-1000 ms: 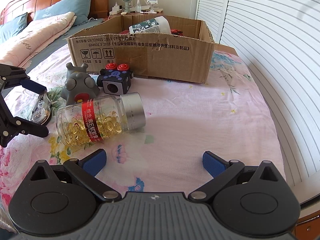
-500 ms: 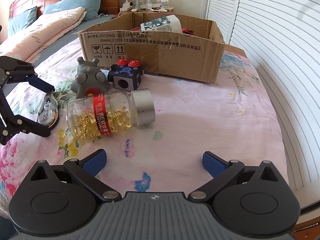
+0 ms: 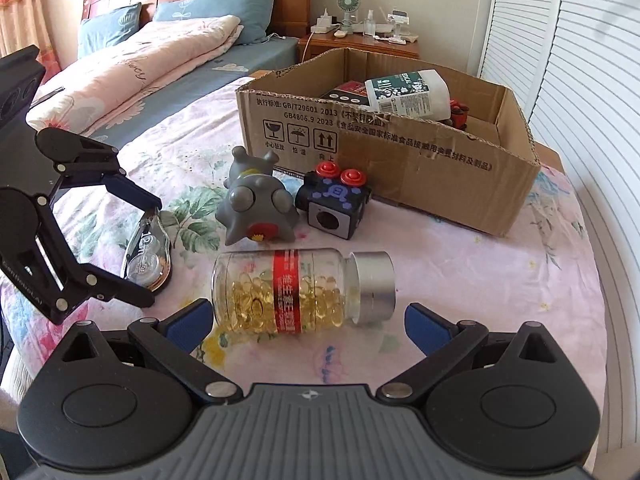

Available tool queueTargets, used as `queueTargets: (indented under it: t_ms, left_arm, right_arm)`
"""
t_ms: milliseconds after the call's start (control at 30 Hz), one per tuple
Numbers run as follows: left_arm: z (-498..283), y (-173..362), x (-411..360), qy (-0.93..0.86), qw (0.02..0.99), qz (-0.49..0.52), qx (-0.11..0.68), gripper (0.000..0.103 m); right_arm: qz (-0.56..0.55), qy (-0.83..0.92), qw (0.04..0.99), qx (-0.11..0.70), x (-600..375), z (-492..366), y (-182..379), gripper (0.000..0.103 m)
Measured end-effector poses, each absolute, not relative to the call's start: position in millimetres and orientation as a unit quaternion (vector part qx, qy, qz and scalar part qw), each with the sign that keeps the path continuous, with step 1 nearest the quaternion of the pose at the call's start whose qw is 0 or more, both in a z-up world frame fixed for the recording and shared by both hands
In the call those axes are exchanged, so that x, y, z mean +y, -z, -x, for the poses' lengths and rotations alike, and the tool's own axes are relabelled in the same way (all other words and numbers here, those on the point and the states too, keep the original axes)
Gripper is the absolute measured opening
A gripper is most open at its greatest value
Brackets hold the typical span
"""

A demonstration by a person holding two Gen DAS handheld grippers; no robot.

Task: Organize rigid objects
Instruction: 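Grasp the correction tape dispenser with the left gripper while the right grasps the capsule jar, then carry the tape dispenser and capsule jar into the box and release both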

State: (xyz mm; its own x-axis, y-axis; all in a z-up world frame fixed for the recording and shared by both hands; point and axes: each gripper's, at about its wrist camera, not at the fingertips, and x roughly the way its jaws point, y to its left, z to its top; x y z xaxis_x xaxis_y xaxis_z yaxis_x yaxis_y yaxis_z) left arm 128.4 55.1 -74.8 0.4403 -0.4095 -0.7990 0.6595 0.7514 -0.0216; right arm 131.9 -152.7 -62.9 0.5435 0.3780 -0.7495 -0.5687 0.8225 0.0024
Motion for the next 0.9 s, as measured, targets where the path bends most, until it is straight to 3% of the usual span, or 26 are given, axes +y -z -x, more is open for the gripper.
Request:
queueTargets:
  t_ms: [467, 533, 900]
  left_arm:
    - [-128, 73, 52, 0.303, 0.841, -0.138, 0.427, 0.089]
    - [-128, 73, 51, 0.296, 0.842, -0.137, 0.429, 0.089]
    - [-129, 69, 55, 0.276, 0.845, -0.121, 0.442, 0.089]
  right_arm:
    - [0.163, -0.236, 0.868, 0.407, -129, -144, 68, 0.103]
    - [0.159, -0.233, 0.868, 0.410, -130, -145, 67, 0.096]
    - [0.175, -0.245, 0.858, 0.416, -132, -143, 56, 0.096]
